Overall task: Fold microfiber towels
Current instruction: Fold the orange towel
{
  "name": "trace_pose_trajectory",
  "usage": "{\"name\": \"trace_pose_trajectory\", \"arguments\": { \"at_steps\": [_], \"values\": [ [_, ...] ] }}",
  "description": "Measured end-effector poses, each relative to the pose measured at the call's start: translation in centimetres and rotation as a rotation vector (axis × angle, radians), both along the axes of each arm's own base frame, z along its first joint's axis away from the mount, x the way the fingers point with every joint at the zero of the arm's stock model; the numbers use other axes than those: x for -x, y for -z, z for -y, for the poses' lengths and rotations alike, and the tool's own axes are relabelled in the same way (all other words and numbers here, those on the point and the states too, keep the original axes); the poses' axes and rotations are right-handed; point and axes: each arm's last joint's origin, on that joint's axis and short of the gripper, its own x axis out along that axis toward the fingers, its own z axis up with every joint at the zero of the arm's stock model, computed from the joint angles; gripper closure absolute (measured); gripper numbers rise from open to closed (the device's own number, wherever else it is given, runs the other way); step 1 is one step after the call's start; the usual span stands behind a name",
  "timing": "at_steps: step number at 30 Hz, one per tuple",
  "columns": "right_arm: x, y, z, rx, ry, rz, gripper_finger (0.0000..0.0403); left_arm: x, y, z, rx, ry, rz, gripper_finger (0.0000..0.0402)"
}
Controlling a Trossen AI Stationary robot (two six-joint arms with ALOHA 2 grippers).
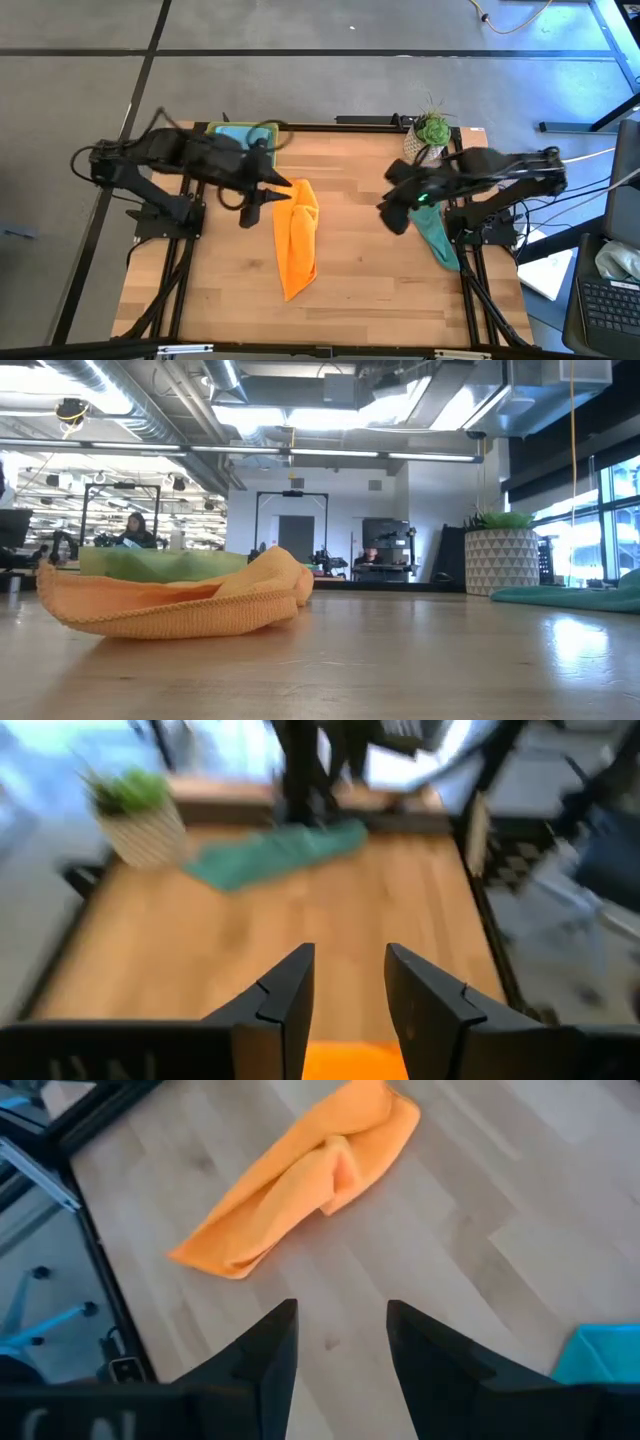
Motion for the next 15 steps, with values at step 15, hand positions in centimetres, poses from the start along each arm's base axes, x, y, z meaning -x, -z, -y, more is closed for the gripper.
{"name": "trace_pose_trajectory", "arguments": {
  "at_steps": [15],
  "values": [
    [6.7,-2.5,-0.3,0.029,-0.228,0.017,0.0245,-5.0,7.6,6.3,-0.052,0.335,-0.374,0.0285]
  ]
}}
